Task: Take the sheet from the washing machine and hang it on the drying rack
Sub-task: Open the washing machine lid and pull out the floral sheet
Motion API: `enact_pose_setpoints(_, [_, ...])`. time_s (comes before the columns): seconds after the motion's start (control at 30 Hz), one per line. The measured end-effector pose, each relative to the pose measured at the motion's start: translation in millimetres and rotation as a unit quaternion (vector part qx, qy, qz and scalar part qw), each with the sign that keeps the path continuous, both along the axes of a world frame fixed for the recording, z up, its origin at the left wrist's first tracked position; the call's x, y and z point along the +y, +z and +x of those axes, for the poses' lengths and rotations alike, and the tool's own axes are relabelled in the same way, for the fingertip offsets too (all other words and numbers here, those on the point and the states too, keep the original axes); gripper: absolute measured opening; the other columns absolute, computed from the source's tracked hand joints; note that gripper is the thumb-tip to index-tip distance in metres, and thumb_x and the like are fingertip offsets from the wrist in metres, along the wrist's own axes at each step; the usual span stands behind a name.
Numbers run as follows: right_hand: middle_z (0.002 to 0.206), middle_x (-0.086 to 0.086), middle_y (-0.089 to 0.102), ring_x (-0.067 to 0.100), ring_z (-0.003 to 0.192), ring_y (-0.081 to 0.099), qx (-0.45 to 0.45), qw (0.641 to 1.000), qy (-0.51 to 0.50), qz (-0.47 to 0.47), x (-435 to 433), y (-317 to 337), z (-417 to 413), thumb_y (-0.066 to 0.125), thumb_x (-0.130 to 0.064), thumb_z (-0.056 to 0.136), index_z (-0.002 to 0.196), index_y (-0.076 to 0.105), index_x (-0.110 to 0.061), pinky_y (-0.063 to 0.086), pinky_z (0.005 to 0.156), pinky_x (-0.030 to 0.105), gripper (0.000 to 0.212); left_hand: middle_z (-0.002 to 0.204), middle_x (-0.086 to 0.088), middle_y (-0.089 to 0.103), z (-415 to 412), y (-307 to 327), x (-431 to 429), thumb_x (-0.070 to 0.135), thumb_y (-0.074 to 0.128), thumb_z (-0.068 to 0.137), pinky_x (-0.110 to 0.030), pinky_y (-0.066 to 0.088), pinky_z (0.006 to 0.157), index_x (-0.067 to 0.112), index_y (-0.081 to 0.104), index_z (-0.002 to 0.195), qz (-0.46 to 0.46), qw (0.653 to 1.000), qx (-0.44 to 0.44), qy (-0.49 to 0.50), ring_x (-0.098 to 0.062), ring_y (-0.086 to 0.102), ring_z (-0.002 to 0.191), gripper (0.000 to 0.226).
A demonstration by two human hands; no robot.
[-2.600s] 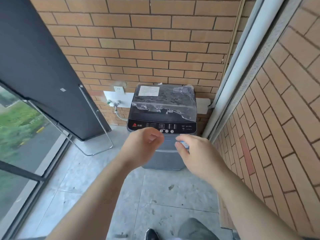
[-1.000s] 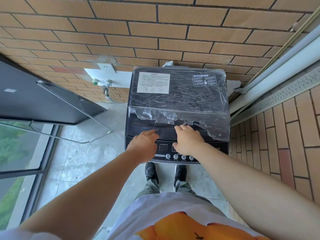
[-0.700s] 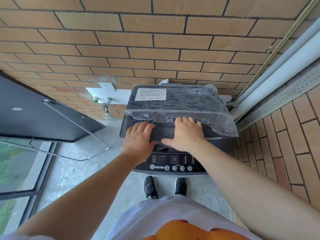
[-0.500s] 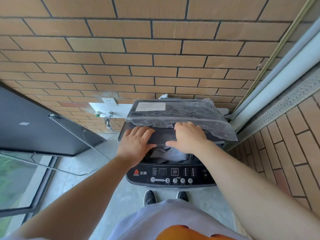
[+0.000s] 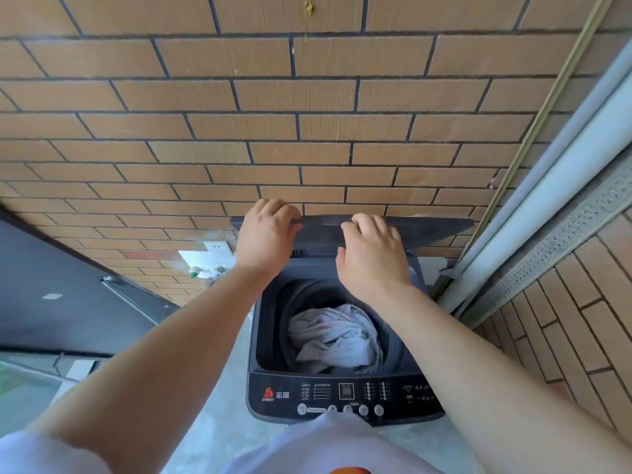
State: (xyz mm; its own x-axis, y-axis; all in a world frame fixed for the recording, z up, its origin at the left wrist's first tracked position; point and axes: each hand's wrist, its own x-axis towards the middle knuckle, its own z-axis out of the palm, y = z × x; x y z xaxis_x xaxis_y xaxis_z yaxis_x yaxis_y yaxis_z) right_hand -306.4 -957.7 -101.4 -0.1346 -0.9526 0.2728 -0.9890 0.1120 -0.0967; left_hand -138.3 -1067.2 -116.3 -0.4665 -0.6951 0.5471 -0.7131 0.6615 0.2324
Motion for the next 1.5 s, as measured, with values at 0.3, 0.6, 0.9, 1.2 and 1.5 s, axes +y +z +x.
enact_pose_setpoints(0.3, [0.170, 0.006, -0.001, 0.025, 0.156, -0.003, -0.057, 0.985, -0.005, 0.160, -12.6, -2.5, -10.9, 0.045, -0.023, 0.101, 0.161, 0.009, -0.011, 0.010, 0.126, 0.045, 0.071, 0.147, -0.010, 0.053, -16.1, 6.0, -32.6, 0.000, 0.053, 0.085, -0.045, 0.039, 0.110, 0.007, 0.054, 0.142, 0.034, 0.993, -0.105, 0.032, -0.033, 0.046, 0.137, 0.057])
enact_pose_setpoints(0.6, [0.170, 0.005, 0.002, 0.024, 0.156, 0.000, -0.069, 0.976, 0.013, 0.206, -9.2, -23.2, -13.3, 0.043, -0.018, 0.101, 0.161, 0.012, -0.011, 0.010, 0.126, 0.044, 0.068, 0.160, -0.014, 0.031, -21.3, -8.9, -6.2, 0.001, 0.047, 0.080, -0.048, 0.030, 0.116, 0.005, 0.054, 0.136, 0.004, 0.995, -0.097, 0.005, -0.033, 0.029, 0.148, 0.057])
enact_pose_setpoints(0.9, [0.142, 0.003, 0.050, 0.025, 0.140, 0.037, -0.066, 0.948, 0.024, 0.310, 8.7, -75.0, -15.5, 0.046, -0.017, 0.100, 0.129, 0.054, -0.010, 0.037, 0.106, 0.039, 0.030, 0.125, -0.001, 0.060, 3.1, -105.4, 45.5, 0.005, 0.050, 0.090, -0.036, 0.043, 0.100, 0.020, 0.061, 0.126, 0.288, 0.943, -0.164, -0.015, -0.026, 0.055, 0.117, 0.040])
enact_pose_setpoints(1.2, [0.109, 0.011, 0.065, 0.036, 0.101, 0.063, -0.116, 0.862, 0.023, 0.493, 39.8, -177.8, -3.5, 0.046, -0.011, 0.089, 0.101, 0.063, -0.014, 0.050, 0.079, 0.036, 0.021, 0.128, 0.001, 0.054, 36.7, -190.1, 92.0, 0.018, 0.050, 0.094, -0.038, 0.049, 0.094, 0.025, 0.061, 0.125, 0.464, 0.855, -0.228, 0.042, -0.027, 0.058, 0.113, 0.033])
enact_pose_setpoints(1.5, [0.100, -0.001, 0.066, 0.031, 0.093, 0.062, -0.199, 0.840, -0.026, 0.504, 29.1, -262.3, 2.2, 0.046, -0.013, 0.091, 0.097, 0.068, -0.019, 0.052, 0.073, 0.034, 0.024, 0.112, -0.004, 0.061, 53.9, -256.8, 110.9, 0.027, 0.045, 0.097, -0.043, 0.046, 0.089, 0.014, 0.066, 0.112, 0.412, 0.878, -0.238, 0.048, -0.029, 0.059, 0.100, 0.029])
